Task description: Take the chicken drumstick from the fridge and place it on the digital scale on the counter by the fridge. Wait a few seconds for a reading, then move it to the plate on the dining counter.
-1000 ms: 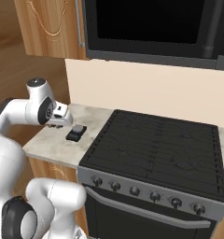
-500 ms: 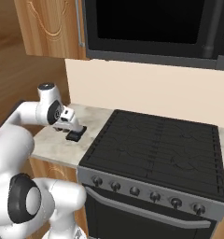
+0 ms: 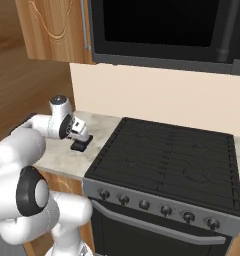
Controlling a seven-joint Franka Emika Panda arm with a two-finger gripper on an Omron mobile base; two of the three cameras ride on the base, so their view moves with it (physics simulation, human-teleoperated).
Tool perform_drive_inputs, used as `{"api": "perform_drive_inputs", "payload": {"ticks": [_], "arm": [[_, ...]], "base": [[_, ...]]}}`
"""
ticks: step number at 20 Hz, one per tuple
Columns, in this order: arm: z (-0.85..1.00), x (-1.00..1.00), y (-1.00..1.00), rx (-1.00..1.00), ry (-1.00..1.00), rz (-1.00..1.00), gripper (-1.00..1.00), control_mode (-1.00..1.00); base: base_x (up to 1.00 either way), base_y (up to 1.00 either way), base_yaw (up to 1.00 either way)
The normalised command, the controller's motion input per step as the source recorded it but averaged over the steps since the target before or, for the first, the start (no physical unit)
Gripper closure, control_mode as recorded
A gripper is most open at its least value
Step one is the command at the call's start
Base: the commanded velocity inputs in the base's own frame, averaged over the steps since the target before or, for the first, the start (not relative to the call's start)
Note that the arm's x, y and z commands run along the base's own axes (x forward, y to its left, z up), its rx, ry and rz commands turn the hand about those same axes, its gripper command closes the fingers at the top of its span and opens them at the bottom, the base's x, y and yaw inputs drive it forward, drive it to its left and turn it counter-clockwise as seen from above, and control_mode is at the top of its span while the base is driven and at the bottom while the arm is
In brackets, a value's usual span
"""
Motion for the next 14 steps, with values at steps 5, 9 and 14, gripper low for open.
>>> {"api": "perform_drive_inputs", "payload": {"ticks": [5,9,14], "arm": [[0.0,0.59,0.0,0.0,0.0,-0.03,1.0,-1.0],[-0.03,0.44,0.0,-0.01,0.05,-0.02,1.0,-1.0],[-0.2,0.13,0.0,-0.01,0.08,0.0,1.0,-1.0]], "base": [[0.0,0.0,0.0],[0.0,0.0,0.0],[0.0,0.0,0.0]]}}
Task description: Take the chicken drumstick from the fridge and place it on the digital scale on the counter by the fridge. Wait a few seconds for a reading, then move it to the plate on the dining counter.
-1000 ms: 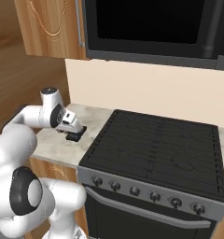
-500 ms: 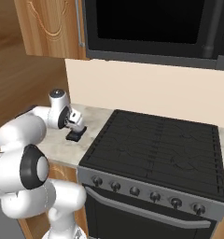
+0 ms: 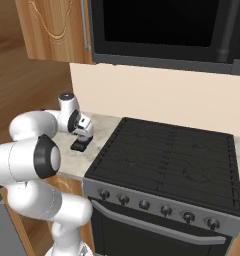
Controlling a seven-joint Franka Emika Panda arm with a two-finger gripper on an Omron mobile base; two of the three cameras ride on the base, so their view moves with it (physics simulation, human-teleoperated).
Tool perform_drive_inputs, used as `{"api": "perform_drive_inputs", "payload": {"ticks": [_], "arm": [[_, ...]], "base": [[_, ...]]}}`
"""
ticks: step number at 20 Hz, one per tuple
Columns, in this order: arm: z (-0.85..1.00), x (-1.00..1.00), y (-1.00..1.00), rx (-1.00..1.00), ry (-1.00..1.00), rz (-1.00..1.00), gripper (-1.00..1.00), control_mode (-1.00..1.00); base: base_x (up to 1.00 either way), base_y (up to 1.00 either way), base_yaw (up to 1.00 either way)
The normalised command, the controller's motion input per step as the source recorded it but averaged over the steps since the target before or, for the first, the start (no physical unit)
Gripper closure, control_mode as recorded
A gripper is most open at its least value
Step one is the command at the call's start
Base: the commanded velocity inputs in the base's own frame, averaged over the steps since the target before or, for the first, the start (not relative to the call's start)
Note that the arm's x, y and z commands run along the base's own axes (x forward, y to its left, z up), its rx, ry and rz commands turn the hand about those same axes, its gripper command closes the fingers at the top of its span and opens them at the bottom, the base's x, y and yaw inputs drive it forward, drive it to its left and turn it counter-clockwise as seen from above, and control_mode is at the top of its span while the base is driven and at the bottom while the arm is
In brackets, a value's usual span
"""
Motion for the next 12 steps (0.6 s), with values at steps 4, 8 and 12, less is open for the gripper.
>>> {"api": "perform_drive_inputs", "payload": {"ticks": [4,8,12], "arm": [[-0.35,0.0,0.0,-0.02,0.09,0.0,1.0,-1.0],[-0.29,0.04,0.0,0.0,0.0,0.0,1.0,-1.0],[-0.02,0.36,0.0,0.0,0.0,0.0,1.0,-1.0]], "base": [[0.0,0.0,0.0],[0.0,0.0,0.0],[0.0,0.0,0.0]]}}
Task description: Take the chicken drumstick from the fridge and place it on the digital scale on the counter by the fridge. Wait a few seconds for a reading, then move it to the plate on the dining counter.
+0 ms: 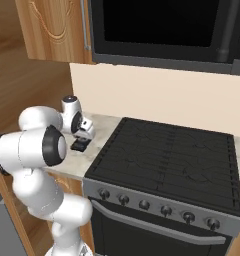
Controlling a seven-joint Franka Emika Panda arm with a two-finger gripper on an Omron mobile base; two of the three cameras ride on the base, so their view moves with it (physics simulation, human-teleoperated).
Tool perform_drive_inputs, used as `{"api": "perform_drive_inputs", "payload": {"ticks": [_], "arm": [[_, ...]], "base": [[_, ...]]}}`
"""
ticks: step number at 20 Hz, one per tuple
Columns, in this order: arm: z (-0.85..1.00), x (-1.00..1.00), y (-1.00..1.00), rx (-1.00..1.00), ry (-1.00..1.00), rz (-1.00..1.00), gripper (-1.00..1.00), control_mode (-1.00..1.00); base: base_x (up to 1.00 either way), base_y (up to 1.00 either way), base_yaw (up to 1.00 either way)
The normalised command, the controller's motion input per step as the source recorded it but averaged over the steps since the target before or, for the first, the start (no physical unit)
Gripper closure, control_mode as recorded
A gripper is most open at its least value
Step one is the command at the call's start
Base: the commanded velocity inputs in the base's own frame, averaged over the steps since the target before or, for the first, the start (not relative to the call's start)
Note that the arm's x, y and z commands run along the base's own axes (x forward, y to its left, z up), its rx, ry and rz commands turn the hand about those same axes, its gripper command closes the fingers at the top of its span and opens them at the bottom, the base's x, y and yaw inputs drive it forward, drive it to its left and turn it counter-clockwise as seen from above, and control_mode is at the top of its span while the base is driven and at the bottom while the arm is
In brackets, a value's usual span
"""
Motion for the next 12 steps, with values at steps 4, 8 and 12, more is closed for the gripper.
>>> {"api": "perform_drive_inputs", "payload": {"ticks": [4,8,12], "arm": [[0.0,0.57,0.05,0.0,0.0,0.0,1.0,-1.0],[-0.07,0.33,0.01,0.0,0.0,0.0,1.0,-1.0],[-0.26,0.13,0.01,0.0,0.0,0.0,1.0,-1.0]], "base": [[0.0,0.0,0.0],[0.0,0.0,0.0],[0.0,0.0,0.0]]}}
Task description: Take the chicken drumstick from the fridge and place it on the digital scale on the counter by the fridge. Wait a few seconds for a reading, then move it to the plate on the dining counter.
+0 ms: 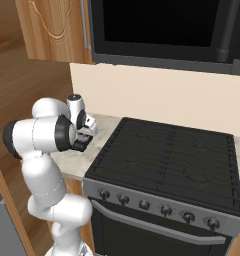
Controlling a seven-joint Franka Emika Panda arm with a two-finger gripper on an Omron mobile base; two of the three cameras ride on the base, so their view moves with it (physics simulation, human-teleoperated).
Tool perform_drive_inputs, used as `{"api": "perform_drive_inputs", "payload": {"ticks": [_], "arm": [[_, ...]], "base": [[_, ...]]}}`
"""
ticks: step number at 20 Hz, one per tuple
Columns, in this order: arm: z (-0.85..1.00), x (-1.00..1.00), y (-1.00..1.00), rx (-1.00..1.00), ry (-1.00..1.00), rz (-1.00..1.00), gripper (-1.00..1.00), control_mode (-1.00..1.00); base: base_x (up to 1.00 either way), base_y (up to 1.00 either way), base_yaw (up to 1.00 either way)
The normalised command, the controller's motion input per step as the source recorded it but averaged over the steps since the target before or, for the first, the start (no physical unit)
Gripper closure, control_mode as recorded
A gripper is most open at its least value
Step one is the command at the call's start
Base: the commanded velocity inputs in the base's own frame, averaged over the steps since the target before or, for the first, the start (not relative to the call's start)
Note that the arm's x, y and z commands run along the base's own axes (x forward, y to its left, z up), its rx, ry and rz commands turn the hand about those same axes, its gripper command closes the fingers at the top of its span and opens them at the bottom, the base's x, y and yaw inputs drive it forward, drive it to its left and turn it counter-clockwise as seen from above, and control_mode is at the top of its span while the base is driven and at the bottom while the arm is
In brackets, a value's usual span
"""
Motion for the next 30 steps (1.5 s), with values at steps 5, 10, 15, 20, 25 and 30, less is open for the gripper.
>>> {"api": "perform_drive_inputs", "payload": {"ticks": [5,10,15,20,25,30], "arm": [[-0.31,0.08,0.01,0.0,0.02,0.0,1.0,-1.0],[-0.05,0.01,0.01,0.0,0.0,0.0,1.0,-1.0],[0.17,-0.06,0.0,0.0,0.0,0.0,1.0,-1.0],[0.19,-0.15,0.0,0.0,0.0,0.0,1.0,-1.0],[-0.06,0.06,0.0,-0.02,0.0,0.0,1.0,-1.0],[-0.21,0.0,0.03,-0.05,0.06,0.0,1.0,-1.0]], "base": [[0.0,0.0,0.0],[0.0,0.0,0.0],[0.0,0.0,0.0],[0.0,0.0,0.0],[0.0,0.0,0.0],[0.0,0.0,0.0]]}}
